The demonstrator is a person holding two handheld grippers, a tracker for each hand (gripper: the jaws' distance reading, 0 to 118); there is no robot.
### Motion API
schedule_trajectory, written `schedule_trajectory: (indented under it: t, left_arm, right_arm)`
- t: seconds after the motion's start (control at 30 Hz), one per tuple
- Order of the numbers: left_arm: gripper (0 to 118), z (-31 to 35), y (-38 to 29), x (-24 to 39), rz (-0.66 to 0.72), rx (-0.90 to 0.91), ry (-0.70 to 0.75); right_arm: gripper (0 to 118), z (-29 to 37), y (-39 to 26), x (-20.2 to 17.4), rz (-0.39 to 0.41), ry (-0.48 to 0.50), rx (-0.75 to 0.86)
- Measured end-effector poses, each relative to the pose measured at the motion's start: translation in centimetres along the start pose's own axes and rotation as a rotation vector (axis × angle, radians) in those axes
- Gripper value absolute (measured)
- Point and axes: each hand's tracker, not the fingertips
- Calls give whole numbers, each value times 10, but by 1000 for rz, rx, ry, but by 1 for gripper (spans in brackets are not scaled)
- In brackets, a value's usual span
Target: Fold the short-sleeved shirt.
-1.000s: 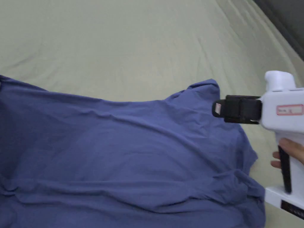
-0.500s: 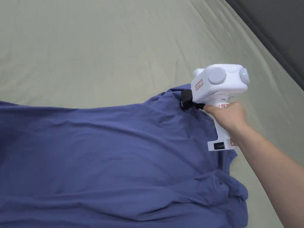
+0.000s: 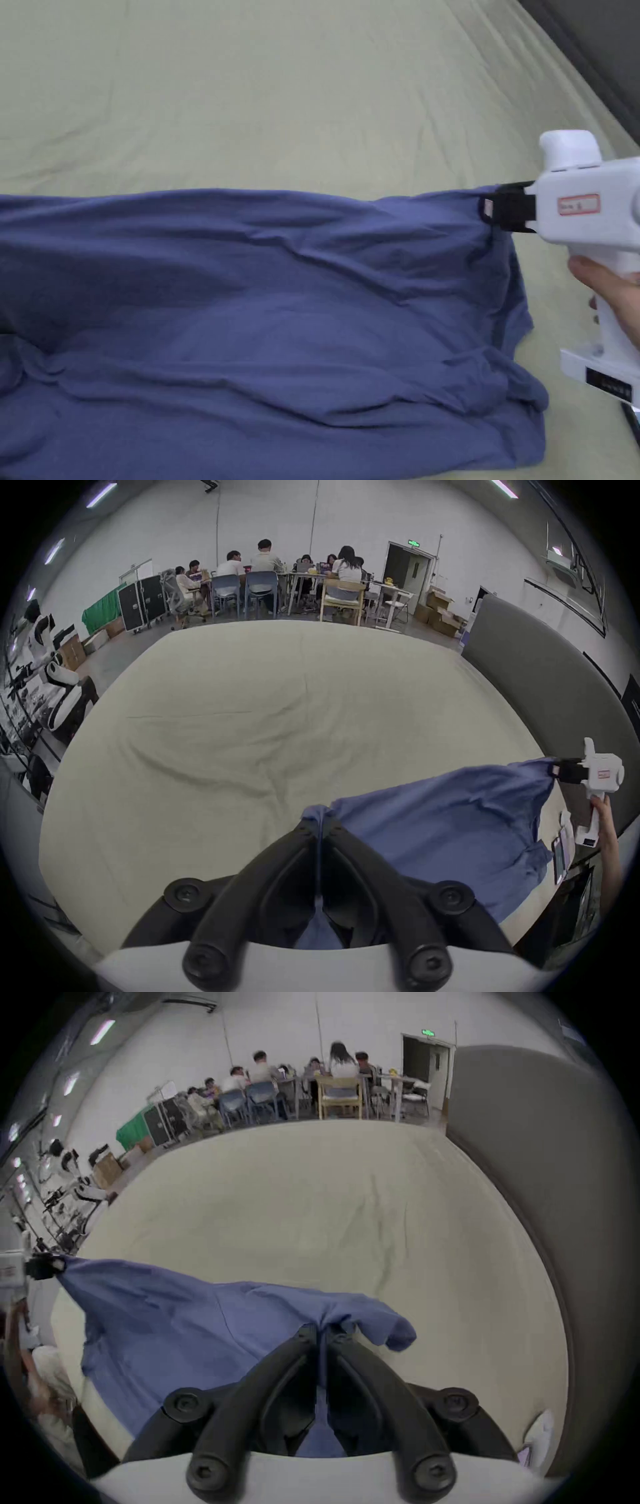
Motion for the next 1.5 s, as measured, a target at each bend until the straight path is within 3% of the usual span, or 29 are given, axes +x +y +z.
schedule_trajectory:
  t: [0.27,0.43,0.67,0.7,0.73,0.8,0.83,0.87,0.9,1.0,1.1,1.23,1.27,1.3,1.33,1.37,1.4,1.5]
  left_arm:
    - [0,28,-95,-4,-30,-210,82]
    - [0,6,-135,0,-49,-339,100]
    - [0,-19,-150,5,-79,-397,136]
    - [3,-20,-150,4,-65,-396,138]
    - [23,-21,-149,4,-38,-393,131]
    - [45,-18,-148,0,-3,-397,121]
    - [45,-13,-149,0,-6,-395,128]
    - [61,-2,-149,3,-18,-375,140]
    - [66,10,-148,2,-38,-328,156]
    - [66,60,-134,14,-80,-208,220]
    - [66,117,-108,30,-73,21,260]
    - [77,178,-91,57,-174,362,323]
    - [76,182,-90,58,-170,361,330]
    - [55,185,-91,57,-160,360,293]
    - [0,184,-88,54,-154,352,216]
    - [0,180,-85,52,-125,330,190]
    - [0,173,-90,55,-123,343,217]
    - [0,153,-93,45,-136,267,145]
  right_arm:
    - [5,75,-112,2,-73,31,-75]
    - [5,58,-164,12,-118,12,-212]
    - [6,29,-180,11,-146,-6,-273]
    - [21,27,-179,10,-155,-6,-275]
    - [68,24,-178,13,-164,-6,-282]
    - [92,27,-175,9,-173,-25,-283]
    - [92,30,-174,7,-161,-47,-287]
    - [113,42,-173,0,-143,-56,-267]
    - [118,55,-170,-5,-135,-63,-216]
    - [118,95,-155,-22,-142,-67,-131]
    - [118,130,-127,-50,-70,-112,47]
    - [116,163,-100,-81,-18,-146,263]
    - [109,167,-97,-85,-6,-139,291]
    - [89,169,-96,-89,6,-132,310]
    - [18,168,-95,-93,13,-126,298]
    - [2,165,-93,-95,23,-125,291]
    - [2,160,-94,-97,24,-134,289]
    - [2,153,-96,-101,5,-31,228]
